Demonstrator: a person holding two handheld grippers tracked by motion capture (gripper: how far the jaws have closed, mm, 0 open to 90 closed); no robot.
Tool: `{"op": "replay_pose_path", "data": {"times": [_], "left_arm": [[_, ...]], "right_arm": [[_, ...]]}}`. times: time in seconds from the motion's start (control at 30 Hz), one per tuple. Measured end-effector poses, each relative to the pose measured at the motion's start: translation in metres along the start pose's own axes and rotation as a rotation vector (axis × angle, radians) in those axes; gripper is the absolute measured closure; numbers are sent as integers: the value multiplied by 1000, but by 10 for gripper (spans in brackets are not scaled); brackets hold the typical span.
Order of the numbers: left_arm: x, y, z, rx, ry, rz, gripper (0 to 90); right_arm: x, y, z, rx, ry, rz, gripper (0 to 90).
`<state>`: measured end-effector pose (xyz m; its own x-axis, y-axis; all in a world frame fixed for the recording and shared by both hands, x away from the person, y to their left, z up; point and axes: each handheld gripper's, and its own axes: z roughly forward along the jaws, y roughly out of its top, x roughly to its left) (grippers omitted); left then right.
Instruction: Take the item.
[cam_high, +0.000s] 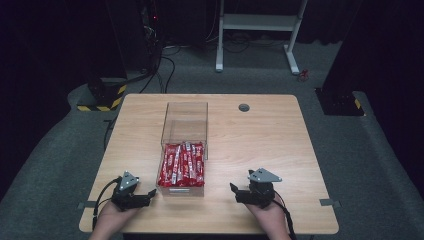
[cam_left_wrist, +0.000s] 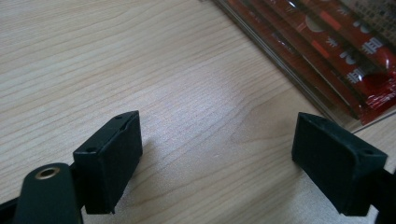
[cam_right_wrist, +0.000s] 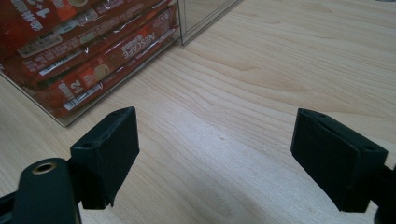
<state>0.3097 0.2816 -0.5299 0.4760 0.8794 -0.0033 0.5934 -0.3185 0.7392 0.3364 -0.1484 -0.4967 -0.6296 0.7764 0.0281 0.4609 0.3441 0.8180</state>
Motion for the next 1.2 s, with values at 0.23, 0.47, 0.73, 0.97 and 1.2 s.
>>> {"op": "replay_pose_path", "data": {"times": [0.23,0.47,0.73,0.97,1.2], "left_arm": [[0,0,0,3,-1,4,165],[0,0,0,2,-1,3,164],[0,0,0,1,-2,4,164],[0,0,0,2,-2,5,165],[0,0,-1,2,0,11,165]], "right_arm": [[4,3,0,1,14,0,164],[6,11,-2,-17,17,-20,164],[11,19,-5,-24,37,-39,167],[14,27,-8,-36,47,-46,174],[21,41,-8,-66,63,-61,192]]}}
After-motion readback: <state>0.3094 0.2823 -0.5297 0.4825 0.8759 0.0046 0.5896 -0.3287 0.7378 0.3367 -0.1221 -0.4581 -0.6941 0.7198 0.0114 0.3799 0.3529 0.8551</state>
